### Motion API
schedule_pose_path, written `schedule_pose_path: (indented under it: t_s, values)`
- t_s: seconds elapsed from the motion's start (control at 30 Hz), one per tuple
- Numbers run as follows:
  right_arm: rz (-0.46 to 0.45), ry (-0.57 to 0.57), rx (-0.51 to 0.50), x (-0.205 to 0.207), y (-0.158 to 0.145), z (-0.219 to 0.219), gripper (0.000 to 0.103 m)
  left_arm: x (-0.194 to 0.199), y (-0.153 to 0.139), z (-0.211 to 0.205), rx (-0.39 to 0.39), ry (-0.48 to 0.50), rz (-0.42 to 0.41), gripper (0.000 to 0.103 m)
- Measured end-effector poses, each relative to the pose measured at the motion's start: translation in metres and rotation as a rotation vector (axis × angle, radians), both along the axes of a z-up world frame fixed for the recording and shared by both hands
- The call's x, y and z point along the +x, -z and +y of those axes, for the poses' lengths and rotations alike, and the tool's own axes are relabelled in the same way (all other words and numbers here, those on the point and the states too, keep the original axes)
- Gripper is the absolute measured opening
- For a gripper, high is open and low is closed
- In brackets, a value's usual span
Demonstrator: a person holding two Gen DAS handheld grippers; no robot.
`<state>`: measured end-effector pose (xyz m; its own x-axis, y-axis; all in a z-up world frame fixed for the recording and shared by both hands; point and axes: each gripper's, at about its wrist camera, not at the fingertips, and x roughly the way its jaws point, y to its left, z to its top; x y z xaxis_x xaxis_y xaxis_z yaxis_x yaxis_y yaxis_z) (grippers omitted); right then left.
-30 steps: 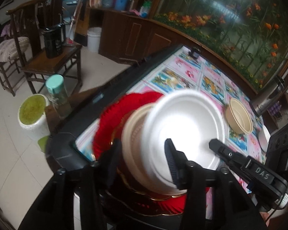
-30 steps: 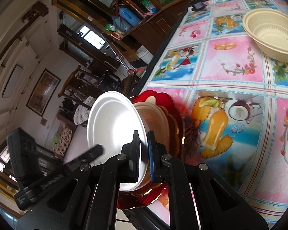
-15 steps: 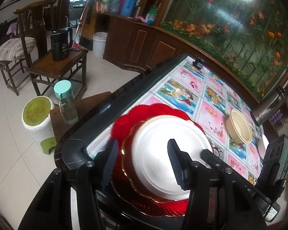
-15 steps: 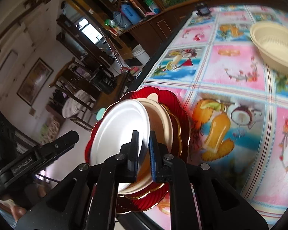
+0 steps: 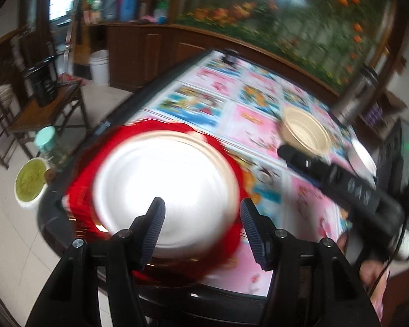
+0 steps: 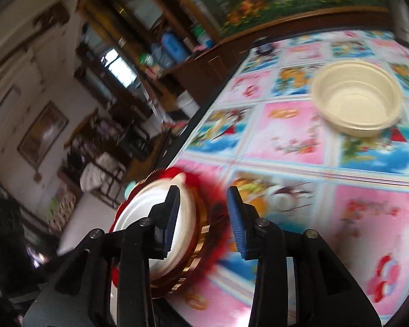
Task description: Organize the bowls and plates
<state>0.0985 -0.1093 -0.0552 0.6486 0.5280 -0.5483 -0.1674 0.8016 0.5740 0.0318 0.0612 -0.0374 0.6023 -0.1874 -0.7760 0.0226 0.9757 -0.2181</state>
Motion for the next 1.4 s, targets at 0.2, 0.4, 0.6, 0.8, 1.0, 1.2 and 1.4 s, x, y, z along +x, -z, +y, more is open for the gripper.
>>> schedule_pose_path:
  t_s: [0.2, 0.4, 0.6, 0.8, 1.0, 1.2, 1.4]
  values:
    - [0.006, 0.13, 0.031, -0.007, 0.007, -0.066, 0.036, 0.002, 0.008, -0.048, 0.062, 0.106, 0.031, 0.058]
    - [0.024, 0.222, 0.065, -0.017, 0.02, -0.12, 0.036, 0.011, 0.021, -0.093, 0.11, 0.182, 0.082, 0.058]
    - [0.046, 0.292, 0.125, -0.024, 0.027, -0.159, 0.036, 0.034, 0.03, -0.121, 0.098, 0.191, 0.141, 0.058]
    - [0.093, 0.327, 0.167, -0.008, 0.023, -0.196, 0.036, 0.071, 0.032, -0.135, 0.062, 0.14, 0.169, 0.058]
    - [0.115, 0.335, 0.15, 0.036, 0.005, -0.221, 0.037, 0.114, 0.026, -0.139, 0.028, 0.048, 0.181, 0.058]
    - [0.166, 0.413, 0.162, 0.075, 0.014, -0.235, 0.036, 0.15, 0.018, -0.132, -0.021, -0.058, 0.191, 0.06]
    - [0.186, 0.326, 0.273, 0.076, 0.034, -0.239, 0.037, 0.173, 0.024, -0.122, -0.087, -0.164, 0.205, 0.064]
